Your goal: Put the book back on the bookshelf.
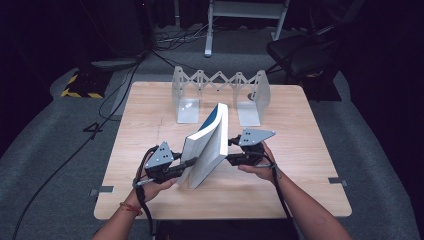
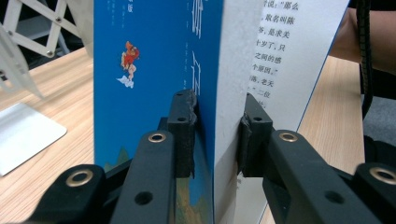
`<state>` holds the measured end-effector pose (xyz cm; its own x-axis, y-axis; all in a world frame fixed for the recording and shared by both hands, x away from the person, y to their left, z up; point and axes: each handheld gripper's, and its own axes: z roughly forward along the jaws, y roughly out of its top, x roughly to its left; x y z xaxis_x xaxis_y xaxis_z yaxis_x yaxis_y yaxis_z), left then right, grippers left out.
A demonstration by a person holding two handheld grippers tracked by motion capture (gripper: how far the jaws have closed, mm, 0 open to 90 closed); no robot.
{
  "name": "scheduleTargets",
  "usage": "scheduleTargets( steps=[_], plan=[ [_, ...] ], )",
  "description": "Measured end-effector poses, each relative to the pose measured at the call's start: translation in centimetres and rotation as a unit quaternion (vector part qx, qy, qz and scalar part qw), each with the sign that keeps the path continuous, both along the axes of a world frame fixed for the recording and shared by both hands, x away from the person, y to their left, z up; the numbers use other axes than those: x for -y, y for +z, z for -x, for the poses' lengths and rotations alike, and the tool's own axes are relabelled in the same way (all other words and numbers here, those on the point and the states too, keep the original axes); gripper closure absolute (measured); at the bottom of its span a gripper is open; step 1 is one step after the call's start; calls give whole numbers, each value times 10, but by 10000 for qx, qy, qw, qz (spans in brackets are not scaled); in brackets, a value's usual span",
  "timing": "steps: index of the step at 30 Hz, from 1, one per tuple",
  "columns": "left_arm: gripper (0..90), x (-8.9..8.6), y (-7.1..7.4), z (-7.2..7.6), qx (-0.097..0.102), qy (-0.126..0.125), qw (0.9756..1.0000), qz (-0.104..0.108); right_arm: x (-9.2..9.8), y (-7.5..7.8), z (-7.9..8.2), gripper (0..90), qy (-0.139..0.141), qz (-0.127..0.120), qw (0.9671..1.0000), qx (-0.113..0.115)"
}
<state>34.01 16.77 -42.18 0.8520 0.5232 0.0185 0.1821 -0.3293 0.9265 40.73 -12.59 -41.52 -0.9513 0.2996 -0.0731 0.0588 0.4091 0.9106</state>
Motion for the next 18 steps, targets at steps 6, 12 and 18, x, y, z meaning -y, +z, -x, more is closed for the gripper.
scheduleTargets(
  steps=[6,12,18],
  plan=[
    [714,-16,-8,1,-168,55,9996,222,-24,-11,3,506,-22,175,9996,215],
    [635,-25,-11,5,-135,90,9998,131,-35,-10,1,489,68,-44,9999,78],
    [487,-25,-12,12,-94,47,9997,-223,-45,-16,7,496,168,14,9998,77]
  ],
)
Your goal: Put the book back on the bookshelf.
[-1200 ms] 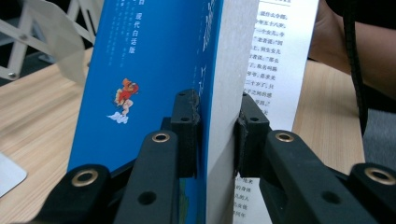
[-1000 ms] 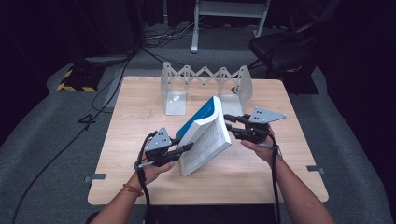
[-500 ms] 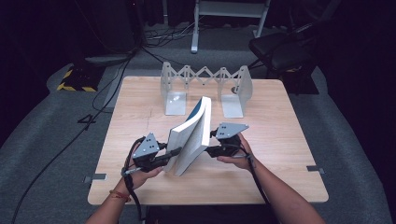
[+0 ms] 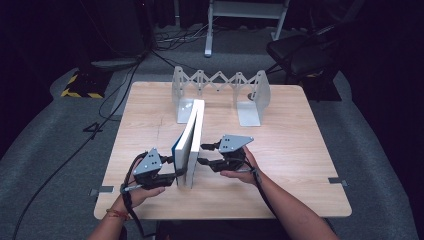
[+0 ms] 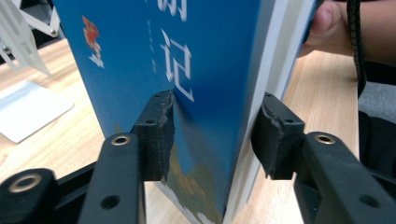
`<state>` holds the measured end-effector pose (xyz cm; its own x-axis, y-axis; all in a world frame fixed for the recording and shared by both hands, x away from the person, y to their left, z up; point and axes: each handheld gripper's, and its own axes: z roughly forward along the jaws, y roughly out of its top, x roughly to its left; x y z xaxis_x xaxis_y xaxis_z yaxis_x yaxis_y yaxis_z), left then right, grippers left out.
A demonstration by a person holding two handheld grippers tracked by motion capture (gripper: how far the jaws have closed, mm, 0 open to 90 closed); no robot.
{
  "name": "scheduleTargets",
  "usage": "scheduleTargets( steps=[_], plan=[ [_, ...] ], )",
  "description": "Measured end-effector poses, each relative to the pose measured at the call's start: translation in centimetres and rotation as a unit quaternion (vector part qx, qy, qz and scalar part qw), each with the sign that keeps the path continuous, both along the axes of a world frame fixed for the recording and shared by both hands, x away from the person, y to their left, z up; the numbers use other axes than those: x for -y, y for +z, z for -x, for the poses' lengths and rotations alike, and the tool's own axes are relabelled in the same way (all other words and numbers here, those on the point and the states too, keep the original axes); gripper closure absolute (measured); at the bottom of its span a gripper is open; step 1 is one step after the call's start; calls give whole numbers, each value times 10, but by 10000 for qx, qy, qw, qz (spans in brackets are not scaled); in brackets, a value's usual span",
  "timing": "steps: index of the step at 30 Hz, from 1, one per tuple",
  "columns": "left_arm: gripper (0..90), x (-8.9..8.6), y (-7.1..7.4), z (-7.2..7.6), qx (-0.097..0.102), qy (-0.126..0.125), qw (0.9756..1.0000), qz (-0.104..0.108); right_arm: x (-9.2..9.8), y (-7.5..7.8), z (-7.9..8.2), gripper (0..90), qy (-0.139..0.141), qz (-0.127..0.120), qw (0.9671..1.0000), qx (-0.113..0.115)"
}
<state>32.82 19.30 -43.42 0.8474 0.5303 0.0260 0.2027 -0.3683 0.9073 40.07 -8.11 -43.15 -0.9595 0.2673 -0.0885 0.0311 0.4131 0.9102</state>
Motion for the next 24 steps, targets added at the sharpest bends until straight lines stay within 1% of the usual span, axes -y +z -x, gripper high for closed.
scheduleTargets(
  steps=[1,2,3,5,6,7,8,9,10,11,12,13,14,15,17,18,19,20,21,22,23,24],
  plan=[
    [413,-1,-1,0,-97,58,9999,51,0,0,0,487,-8,-1,10000,14],
    [377,-1,-1,0,-97,58,9999,51,0,0,-1,487,0,4,10000,-4],
    [345,0,-3,2,-131,180,9997,62,0,1,-1,487,2,12,10000,1],
    [330,1,-5,4,-151,197,9997,61,1,1,-1,487,-21,19,10000,36],
    [330,1,-5,5,-202,107,9997,71,1,2,0,485,-27,49,10000,70],
    [238,5,-6,5,-295,-59,9995,-81,2,4,-1,486,-79,-11,10000,57],
    [243,5,-6,5,-295,-59,9995,-81,2,4,-1,486,-79,-11,10000,57],
    [243,11,-8,6,-301,-99,9992,-226,2,5,-1,487,-74,-45,9999,58],
    [222,20,-11,8,-283,-81,9991,-295,0,7,0,489,-85,11,9999,106],
    [191,20,-11,8,-283,-81,9991,-295,0,7,0,489,-85,11,9999,106],
    [191,28,-13,11,-208,84,9991,-371,-1,8,0,489,-102,35,9998,140],
    [142,31,-14,12,-143,210,9990,-378,-3,9,2,493,-146,77,9997,184],
    [122,34,-16,14,-94,331,9987,-371,-4,9,3,494,-185,101,9995,218],
    [130,37,-17,15,36,487,9982,-352,-4,9,3,499,-251,77,9994,228],
    [150,40,-18,14,93,676,9973,-262,-6,9,2,517,-468,48,9988,120],
    [164,40,-18,14,93,676,9973,-262,-6,9,2,517,-468,48,9988,120],
    [164,41,-17,12,136,796,9965,-193,-6,10,1,517,-528,33,9986,79],
    [237,41,-15,10,188,999,9947,-125,-6,11,0,521,-634,7,9979,130],
    [271,41,-15,10,188,999,9947,-125,-6,11,0,521,-634,7,9979,130],
    [272,41,-15,7,128,1078,9941,-57,-7,13,-2,515,-657,-41,9978,86],
    [270,42,-15,7,125,1148,9933,-76,-7,14,-3,514,-675,-49,9976,111],
    [268,44,-15,7,157,1214,9924,-122,-8,15,-4,519,-677,-44,9977,70]
  ],
)
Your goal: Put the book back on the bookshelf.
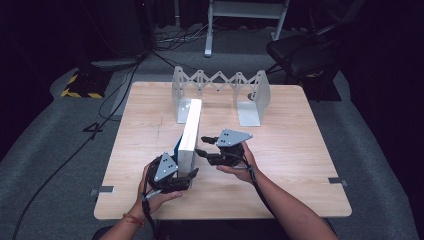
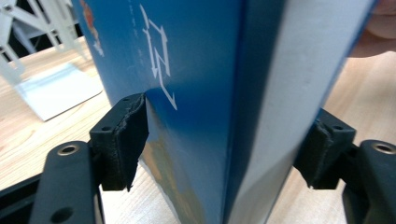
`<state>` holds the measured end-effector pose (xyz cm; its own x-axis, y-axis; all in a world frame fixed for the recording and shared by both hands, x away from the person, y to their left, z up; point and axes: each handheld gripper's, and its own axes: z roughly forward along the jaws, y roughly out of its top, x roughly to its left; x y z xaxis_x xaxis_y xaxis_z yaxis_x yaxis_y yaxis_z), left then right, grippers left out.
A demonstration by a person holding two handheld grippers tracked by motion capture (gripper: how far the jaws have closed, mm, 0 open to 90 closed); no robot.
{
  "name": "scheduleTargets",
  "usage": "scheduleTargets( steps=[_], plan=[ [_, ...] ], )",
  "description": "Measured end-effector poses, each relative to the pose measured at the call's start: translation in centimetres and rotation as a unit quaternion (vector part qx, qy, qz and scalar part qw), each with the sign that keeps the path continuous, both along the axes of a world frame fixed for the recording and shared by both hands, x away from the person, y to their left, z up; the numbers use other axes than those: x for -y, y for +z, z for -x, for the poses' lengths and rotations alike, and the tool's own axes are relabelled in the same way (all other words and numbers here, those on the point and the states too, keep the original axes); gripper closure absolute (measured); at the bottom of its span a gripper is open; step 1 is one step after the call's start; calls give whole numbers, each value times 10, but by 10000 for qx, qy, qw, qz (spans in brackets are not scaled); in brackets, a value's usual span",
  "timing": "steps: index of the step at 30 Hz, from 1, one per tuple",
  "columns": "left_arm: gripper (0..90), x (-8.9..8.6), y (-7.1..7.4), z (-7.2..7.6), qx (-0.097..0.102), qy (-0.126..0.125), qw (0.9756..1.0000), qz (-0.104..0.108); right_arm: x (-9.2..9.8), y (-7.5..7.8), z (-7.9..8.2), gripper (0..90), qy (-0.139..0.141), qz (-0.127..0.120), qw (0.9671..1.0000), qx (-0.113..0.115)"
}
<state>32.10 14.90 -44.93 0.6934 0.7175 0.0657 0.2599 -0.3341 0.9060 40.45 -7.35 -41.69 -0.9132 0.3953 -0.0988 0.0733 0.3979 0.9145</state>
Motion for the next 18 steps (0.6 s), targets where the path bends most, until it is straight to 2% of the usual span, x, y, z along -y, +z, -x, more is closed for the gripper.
scheduleTargets(
  steps=[2,5,6,7,10,11,12,14,15,16,18],
  plan=[
    [265,1,0,-1,39,152,9999,-50,-2,0,-1,521,16,-4,10000,-77],
    [280,-1,1,-3,11,282,9996,58,-7,1,-2,524,-12,-27,9998,-209],
    [280,-2,1,-4,-1,327,9994,103,-10,1,-1,528,-89,40,9999,-120],
    [294,-3,1,-4,-5,341,9993,121,-13,2,2,531,-157,142,9998,65],
    [365,-8,2,-5,-75,342,9992,171,-13,3,5,517,-140,155,9997,93],
    [419,-8,2,-5,-75,342,9992,171,-13,3,5,517,-140,155,9997,93],
    [419,-11,3,-6,-89,379,9990,205,-10,3,5,506,-165,264,9994,161],
    [587,-17,2,-7,-132,389,9987,300,1,2,3,468,-174,354,9991,173],
    [587,-20,2,-8,-110,387,9988,292,1,2,3,468,-174,354,9991,173],
    [598,-25,2,-11,-147,265,9990,342,7,2,3,463,-154,303,9993,131],
    [603,-31,1,-16,-195,106,9985,497,26,1,3,454,-122,154,9998,-62]
  ],
)
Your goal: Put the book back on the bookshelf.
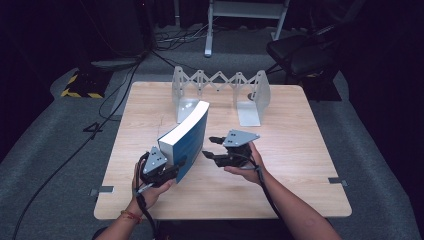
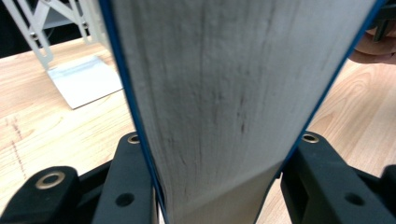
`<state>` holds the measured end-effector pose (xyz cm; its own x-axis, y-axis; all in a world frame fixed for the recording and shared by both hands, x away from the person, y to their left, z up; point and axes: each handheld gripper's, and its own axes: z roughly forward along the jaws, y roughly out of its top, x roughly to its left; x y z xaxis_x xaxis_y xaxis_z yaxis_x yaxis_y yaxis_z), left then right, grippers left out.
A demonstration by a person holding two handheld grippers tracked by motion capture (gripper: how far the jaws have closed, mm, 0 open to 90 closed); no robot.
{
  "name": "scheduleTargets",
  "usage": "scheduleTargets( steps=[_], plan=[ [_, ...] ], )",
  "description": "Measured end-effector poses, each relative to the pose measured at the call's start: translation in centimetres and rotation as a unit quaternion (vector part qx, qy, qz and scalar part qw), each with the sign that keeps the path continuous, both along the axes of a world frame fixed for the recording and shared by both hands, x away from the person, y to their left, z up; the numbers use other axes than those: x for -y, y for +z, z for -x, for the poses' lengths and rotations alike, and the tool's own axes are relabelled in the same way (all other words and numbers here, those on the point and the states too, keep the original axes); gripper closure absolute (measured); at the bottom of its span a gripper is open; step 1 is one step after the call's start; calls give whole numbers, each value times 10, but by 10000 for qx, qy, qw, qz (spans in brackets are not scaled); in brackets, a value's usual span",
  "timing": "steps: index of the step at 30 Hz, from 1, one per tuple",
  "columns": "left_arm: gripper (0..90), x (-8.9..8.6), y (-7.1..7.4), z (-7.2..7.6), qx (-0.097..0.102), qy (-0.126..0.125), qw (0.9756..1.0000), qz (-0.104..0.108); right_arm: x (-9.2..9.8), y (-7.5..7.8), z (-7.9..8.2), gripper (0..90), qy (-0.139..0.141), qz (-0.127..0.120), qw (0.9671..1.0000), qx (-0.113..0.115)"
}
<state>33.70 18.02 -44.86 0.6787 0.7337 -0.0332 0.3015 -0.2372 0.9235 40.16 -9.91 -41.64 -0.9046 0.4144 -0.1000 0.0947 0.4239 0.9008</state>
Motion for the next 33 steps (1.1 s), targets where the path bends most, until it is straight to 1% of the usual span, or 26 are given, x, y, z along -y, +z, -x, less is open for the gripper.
scheduleTargets(
  steps=[1,2,4,6,7,8,9,10,12,13,14,15,17,18,19,20,21,22,23,24,26,28,29,30,31,33],
  plan=[
    [603,-2,0,-2,-34,-38,9999,100,7,-1,-1,450,-60,0,10000,-76],
    [604,-4,-1,-4,-39,-69,9998,167,13,-2,-1,447,-110,50,9999,-102],
    [604,-6,-3,-6,-78,-153,9994,307,29,-4,1,444,-231,207,9995,4],
    [604,-5,-3,-7,-29,-267,9992,292,45,-6,-1,440,-308,265,9991,-77],
    [604,-3,-3,-9,4,-314,9991,272,52,-7,-2,441,-390,329,9987,-71],
    [605,1,-4,-10,17,-320,9990,316,60,-9,-4,440,-490,427,9979,-55],
    [605,1,-4,-10,17,-320,9990,316,60,-9,-4,440,-490,427,9979,-55],
    [605,9,-4,-18,-4,-477,9983,334,78,-18,-11,439,-632,469,9965,-281],
    [605,18,-4,-27,-38,-624,9973,385,95,-27,-16,438,-770,454,9949,-473],
    [604,18,-4,-27,-38,-624,9973,385,103,-30,-18,433,-840,441,9941,-524],
    [604,29,-4,-36,-121,-835,9953,481,112,-32,-19,428,-884,409,9937,-550],
    [604,35,-4,-39,-141,-909,9946,488,120,-32,-21,416,-872,339,9937,-617],
    [602,49,-3,-43,-191,-1108,9924,505,135,-31,-24,385,-598,189,9944,-849],
    [602,49,-3,-43,-191,-1108,9924,505,135,-31,-24,385,-598,189,9944,-849],
    [603,61,-3,-45,-196,-1290,9902,491,144,-29,-24,372,-612,183,9946,-814],
    [602,61,-3,-45,-196,-1290,9902,491,144,-29,-24,372,-612,183,9946,-814],
    [602,68,-2,-45,-192,-1370,9892,475,148,-28,-24,370,-615,180,9948,-797],
    [602,79,1,-45,-100,-1487,9879,419,154,-27,-23,358,-687,212,9946,-746],
    [601,83,3,-45,-68,-1552,9871,395,157,-26,-22,355,-694,205,9948,-719],
    [600,87,4,-46,-70,-1591,9863,428,159,-25,-21,355,-714,165,9949,-691],
    [598,95,6,-47,-90,-1707,9838,534,164,-24,-21,352,-718,114,9951,-674],
    [598,100,7,-47,-58,-1777,9827,515,165,-23,-21,353,-800,137,9950,-574],
    [599,100,7,-47,-58,-1777,9827,515,165,-23,-22,353,-812,105,9948,-600],
    [598,101,7,-47,-53,-1810,9822,502,165,-23,-23,353,-804,90,9950,-591],
    [598,99,7,-46,-56,-1849,9818,432,162,-23,-24,353,-838,111,9949,-545],
    [597,97,6,-45,-89,-1857,9816,425,160,-23,-25,354,-871,122,9948,-517]
  ],
)
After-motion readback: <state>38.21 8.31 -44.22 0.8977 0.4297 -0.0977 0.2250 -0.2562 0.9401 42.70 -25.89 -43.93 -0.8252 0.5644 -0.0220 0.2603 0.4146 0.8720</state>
